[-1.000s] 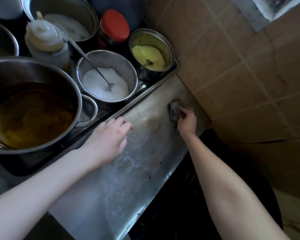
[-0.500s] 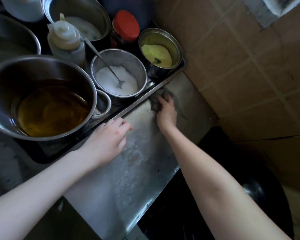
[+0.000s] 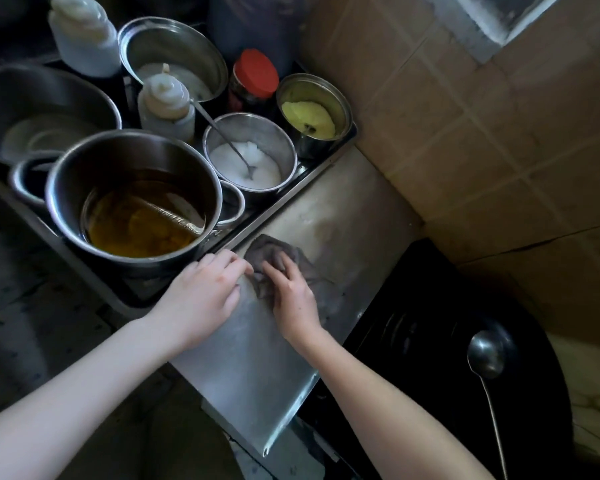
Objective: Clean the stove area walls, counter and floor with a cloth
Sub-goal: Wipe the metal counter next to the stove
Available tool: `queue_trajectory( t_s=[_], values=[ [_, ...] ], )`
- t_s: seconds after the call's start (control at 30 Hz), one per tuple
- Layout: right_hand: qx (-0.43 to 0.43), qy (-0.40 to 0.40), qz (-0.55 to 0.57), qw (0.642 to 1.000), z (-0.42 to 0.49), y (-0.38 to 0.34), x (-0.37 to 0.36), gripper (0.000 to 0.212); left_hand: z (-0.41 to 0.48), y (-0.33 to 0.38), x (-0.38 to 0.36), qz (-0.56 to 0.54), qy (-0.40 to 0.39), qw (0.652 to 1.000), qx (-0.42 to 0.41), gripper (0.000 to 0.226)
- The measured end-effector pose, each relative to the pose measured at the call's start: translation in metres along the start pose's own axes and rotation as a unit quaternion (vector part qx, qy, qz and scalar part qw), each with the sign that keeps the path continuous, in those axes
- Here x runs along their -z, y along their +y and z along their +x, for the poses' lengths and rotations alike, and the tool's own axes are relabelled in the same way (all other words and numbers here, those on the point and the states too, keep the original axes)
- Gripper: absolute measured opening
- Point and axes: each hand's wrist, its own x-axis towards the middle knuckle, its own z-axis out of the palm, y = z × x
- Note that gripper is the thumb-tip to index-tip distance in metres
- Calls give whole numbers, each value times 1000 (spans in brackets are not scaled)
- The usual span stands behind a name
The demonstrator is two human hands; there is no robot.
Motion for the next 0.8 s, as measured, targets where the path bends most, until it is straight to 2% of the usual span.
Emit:
queue_trajectory(
  t_s=[0.1, 0.2, 0.33, 0.6, 0.7, 0.8],
  values=[
    [-14, 2, 20, 1000, -17, -4, 1, 52, -7, -3, 3, -8, -10, 1000, 6, 29],
    [-96, 49, 65, 992, -11, -4, 7, 41, -8, -4, 4, -17, -19, 1000, 3, 29],
    [-189, 79, 101, 974, 15, 14, 24, 38, -5, -2, 3, -22, -16, 1000, 0, 29],
    [-266, 121, 118, 949, 69, 63, 61, 38, 3, -5, 1, -32, -23, 999, 12, 30],
    [-307, 132, 111, 936, 80, 55, 58, 40, 2, -7, 2, -33, -28, 999, 19, 31],
    [-302, 129, 109, 938, 86, 35, 47, 45, 0, -10, 2, -28, -35, 999, 30, 31]
  ],
)
